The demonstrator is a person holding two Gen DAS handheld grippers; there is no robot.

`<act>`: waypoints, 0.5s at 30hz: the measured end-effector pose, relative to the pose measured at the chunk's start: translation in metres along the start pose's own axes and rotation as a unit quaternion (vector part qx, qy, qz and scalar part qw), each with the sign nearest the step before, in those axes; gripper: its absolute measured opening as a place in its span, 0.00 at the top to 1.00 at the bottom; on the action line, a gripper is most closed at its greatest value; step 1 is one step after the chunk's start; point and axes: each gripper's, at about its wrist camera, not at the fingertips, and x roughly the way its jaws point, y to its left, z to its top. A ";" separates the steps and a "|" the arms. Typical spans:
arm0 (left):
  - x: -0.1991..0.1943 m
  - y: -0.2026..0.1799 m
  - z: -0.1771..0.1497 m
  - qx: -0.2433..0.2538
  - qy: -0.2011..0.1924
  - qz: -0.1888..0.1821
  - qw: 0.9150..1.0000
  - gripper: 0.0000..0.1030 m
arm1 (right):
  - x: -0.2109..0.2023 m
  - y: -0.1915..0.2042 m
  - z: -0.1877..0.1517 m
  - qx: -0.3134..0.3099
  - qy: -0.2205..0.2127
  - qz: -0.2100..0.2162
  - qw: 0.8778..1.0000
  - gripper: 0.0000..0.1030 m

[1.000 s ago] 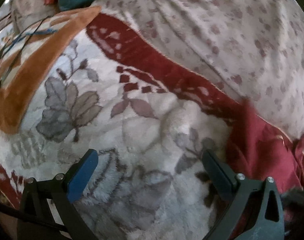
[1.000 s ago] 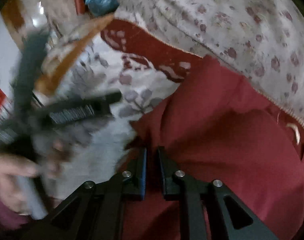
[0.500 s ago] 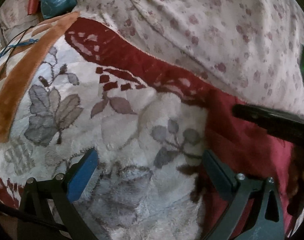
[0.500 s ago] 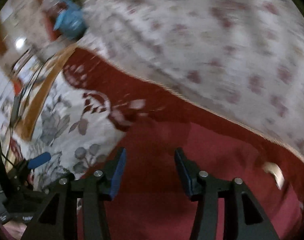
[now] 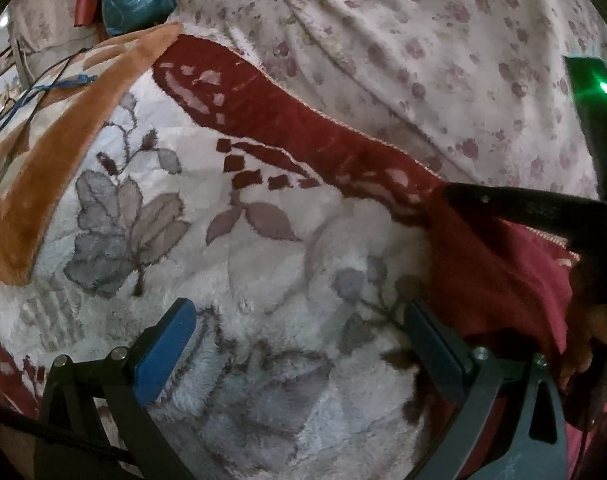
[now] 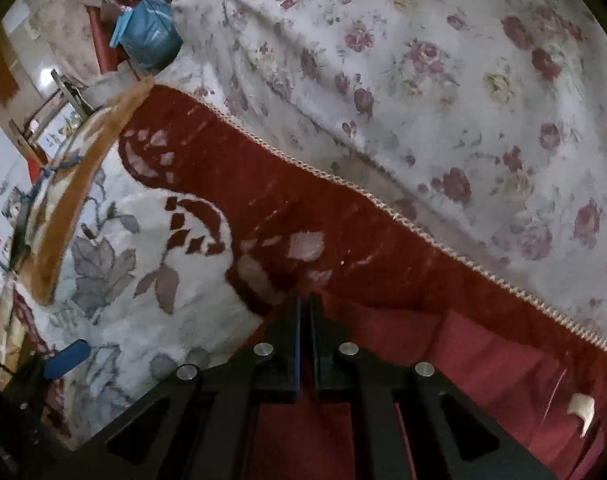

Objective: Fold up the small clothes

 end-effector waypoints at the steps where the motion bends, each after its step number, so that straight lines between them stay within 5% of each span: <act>1: -0.001 -0.001 0.000 -0.001 -0.003 0.001 1.000 0.00 | -0.005 -0.001 0.001 0.000 -0.008 -0.005 1.000 0.95; 7: -0.001 0.003 0.002 -0.014 -0.008 0.001 1.000 0.00 | -0.020 0.001 0.008 0.006 -0.004 -0.013 1.000 0.92; 11: -0.011 0.002 0.004 -0.019 -0.030 -0.024 0.999 0.00 | -0.066 -0.004 -0.014 0.008 -0.015 -0.010 1.000 0.42; 15: -0.017 -0.006 0.004 -0.008 -0.036 -0.055 0.998 0.00 | -0.129 -0.023 -0.061 -0.010 0.003 -0.075 0.997 0.39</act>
